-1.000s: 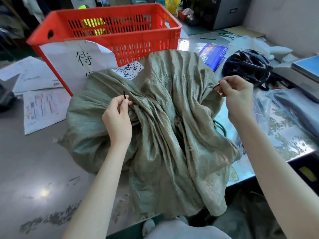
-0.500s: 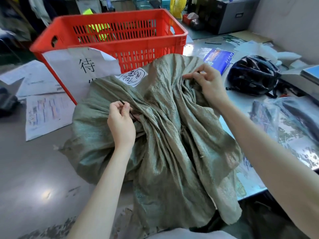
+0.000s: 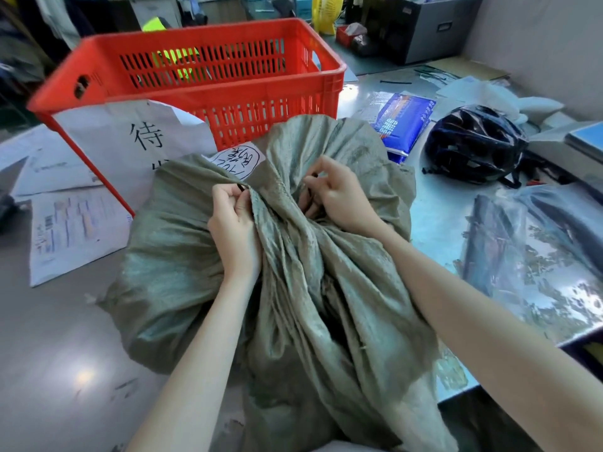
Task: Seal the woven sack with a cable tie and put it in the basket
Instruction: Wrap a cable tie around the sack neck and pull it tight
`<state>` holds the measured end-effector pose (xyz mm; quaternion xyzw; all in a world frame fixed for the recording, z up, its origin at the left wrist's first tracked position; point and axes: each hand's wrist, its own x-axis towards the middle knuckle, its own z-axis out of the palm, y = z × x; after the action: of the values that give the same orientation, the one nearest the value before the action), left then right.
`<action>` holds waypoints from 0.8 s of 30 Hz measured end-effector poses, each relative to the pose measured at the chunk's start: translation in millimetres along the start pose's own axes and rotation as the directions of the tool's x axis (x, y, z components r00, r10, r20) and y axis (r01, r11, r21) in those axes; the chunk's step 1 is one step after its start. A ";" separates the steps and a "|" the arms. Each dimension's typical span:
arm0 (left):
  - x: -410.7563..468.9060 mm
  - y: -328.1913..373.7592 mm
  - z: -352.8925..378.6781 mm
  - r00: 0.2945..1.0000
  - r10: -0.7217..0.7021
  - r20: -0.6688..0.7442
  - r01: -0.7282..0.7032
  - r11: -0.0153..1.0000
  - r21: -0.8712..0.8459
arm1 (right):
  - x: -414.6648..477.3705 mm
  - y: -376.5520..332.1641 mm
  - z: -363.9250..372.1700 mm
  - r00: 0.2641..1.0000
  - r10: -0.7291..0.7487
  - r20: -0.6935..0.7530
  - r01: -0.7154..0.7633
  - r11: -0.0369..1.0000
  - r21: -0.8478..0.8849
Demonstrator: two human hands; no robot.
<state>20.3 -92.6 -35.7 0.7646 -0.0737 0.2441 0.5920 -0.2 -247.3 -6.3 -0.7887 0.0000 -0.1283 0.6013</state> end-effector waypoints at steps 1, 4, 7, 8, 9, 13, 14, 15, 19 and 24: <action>2.6 1.3 0.8 0.999 0.037 -0.011 -0.037 0.999 0.003 | -0.7 0.7 -1.4 1.000 0.002 -0.004 -0.002 1.000 0.016; 9.0 3.4 5.8 0.980 0.197 -0.014 -0.197 0.980 0.019 | -5.6 -1.5 -5.0 1.000 -0.001 0.029 -0.001 0.998 0.065; 11.7 6.3 12.5 0.965 0.249 0.084 -0.245 0.968 -0.060 | -12.3 -2.3 1.2 0.999 0.005 0.049 -0.010 0.995 0.101; 11.7 6.2 14.2 0.964 0.241 0.114 -0.235 0.970 -0.064 | -13.7 -1.9 3.1 0.999 0.003 0.042 -0.008 0.993 0.117; 11.5 4.9 15.8 0.966 0.220 0.139 -0.212 0.975 -0.067 | -14.0 -1.2 4.4 1.000 0.000 0.028 -0.004 0.990 0.140; 12.4 -0.5 21.5 0.980 0.090 0.178 -0.066 0.988 -0.138 | -11.4 0.5 3.3 0.997 0.026 -0.069 -0.006 0.959 0.283; 12.3 -1.4 22.4 0.983 0.071 0.171 -0.047 0.989 -0.139 | -10.7 0.8 2.8 0.996 0.035 -0.085 -0.007 0.951 0.310; 12.3 -2.1 23.4 0.984 0.058 0.168 -0.035 0.990 -0.137 | -9.8 0.9 2.9 0.995 0.047 -0.093 -0.014 0.944 0.329; 11.7 -1.8 22.2 0.973 0.040 0.226 -0.001 0.985 -0.172 | -8.6 -1.0 6.9 0.993 0.086 -0.080 -0.050 0.925 0.377; 9.8 0.5 17.7 0.942 -0.012 0.334 0.123 0.942 -0.313 | -6.9 -1.0 11.8 0.995 0.078 -0.057 -0.051 0.927 0.372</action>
<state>33.7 -107.7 -33.9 0.6869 -0.1840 0.0770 0.6989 -4.6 -234.8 -9.7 -0.6557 0.0230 -0.1340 0.7427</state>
